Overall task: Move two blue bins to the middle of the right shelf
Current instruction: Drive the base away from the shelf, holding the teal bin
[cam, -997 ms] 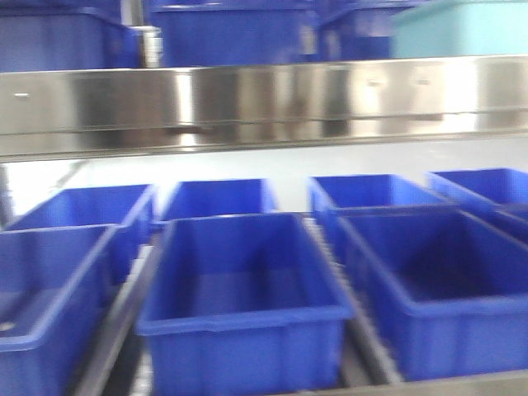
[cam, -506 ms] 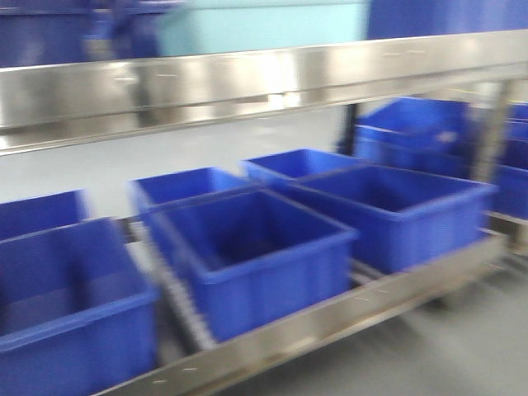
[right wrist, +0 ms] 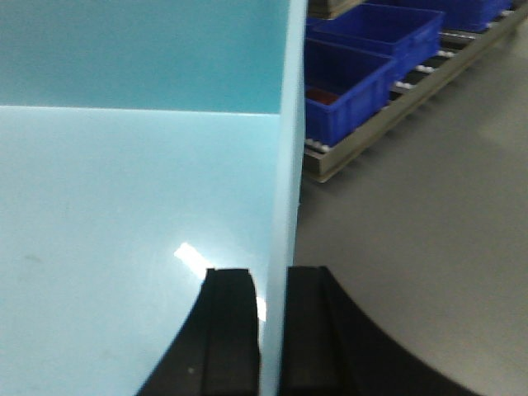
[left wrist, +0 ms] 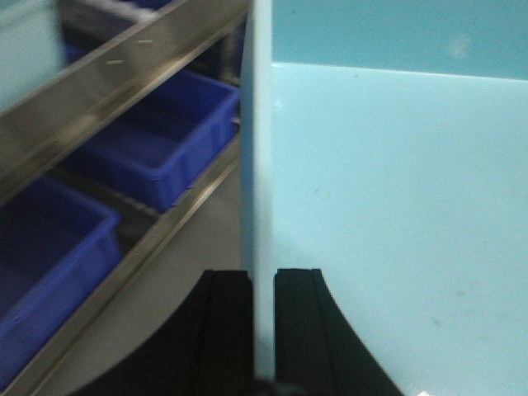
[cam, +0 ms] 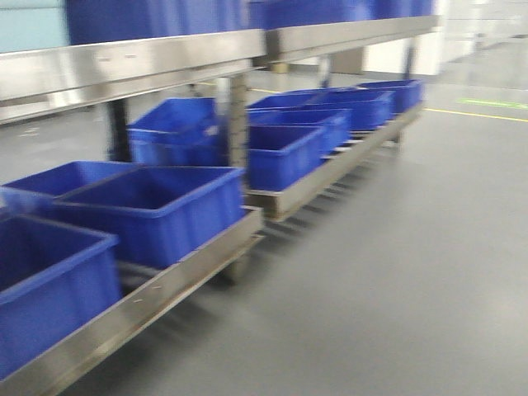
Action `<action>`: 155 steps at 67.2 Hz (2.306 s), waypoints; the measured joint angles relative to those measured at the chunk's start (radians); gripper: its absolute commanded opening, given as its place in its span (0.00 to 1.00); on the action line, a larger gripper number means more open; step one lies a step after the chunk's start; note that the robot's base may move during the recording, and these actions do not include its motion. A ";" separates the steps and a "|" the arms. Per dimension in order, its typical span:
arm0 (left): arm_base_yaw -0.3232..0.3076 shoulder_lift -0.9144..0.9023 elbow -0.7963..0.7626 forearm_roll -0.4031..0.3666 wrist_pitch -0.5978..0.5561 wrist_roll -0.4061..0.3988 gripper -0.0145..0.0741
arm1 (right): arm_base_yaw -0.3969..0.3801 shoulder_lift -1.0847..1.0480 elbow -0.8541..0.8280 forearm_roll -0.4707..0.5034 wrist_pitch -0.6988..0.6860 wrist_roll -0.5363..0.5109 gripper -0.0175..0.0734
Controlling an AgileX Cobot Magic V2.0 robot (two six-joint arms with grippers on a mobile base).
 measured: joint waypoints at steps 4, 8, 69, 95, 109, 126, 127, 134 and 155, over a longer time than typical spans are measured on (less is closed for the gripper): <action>0.000 0.000 0.000 0.000 0.000 0.000 0.04 | 0.000 0.000 0.000 0.000 0.000 0.000 0.01; 0.000 0.000 0.000 0.000 0.000 0.000 0.04 | 0.000 0.000 0.000 0.000 0.000 0.000 0.01; 0.000 0.001 -0.002 0.000 0.000 0.000 0.04 | 0.000 0.000 0.000 0.000 0.000 0.000 0.01; 0.000 0.001 -0.002 0.000 0.000 0.000 0.04 | 0.000 0.000 0.000 0.000 0.000 0.000 0.01; 0.000 0.001 -0.002 0.000 0.000 0.000 0.04 | 0.000 0.000 0.000 0.000 0.000 0.000 0.01; 0.000 0.002 -0.002 -0.002 -0.004 0.000 0.04 | 0.000 0.000 0.000 -0.005 0.000 0.000 0.01; 0.000 0.002 -0.002 -0.002 -0.004 0.000 0.04 | 0.000 0.000 0.000 -0.005 0.000 0.000 0.01; 0.000 0.002 -0.002 -0.002 -0.011 0.000 0.04 | 0.000 0.000 0.000 -0.006 0.000 0.000 0.01; 0.000 0.004 -0.002 -0.002 -0.020 0.000 0.04 | 0.000 0.000 0.000 -0.009 0.000 0.000 0.01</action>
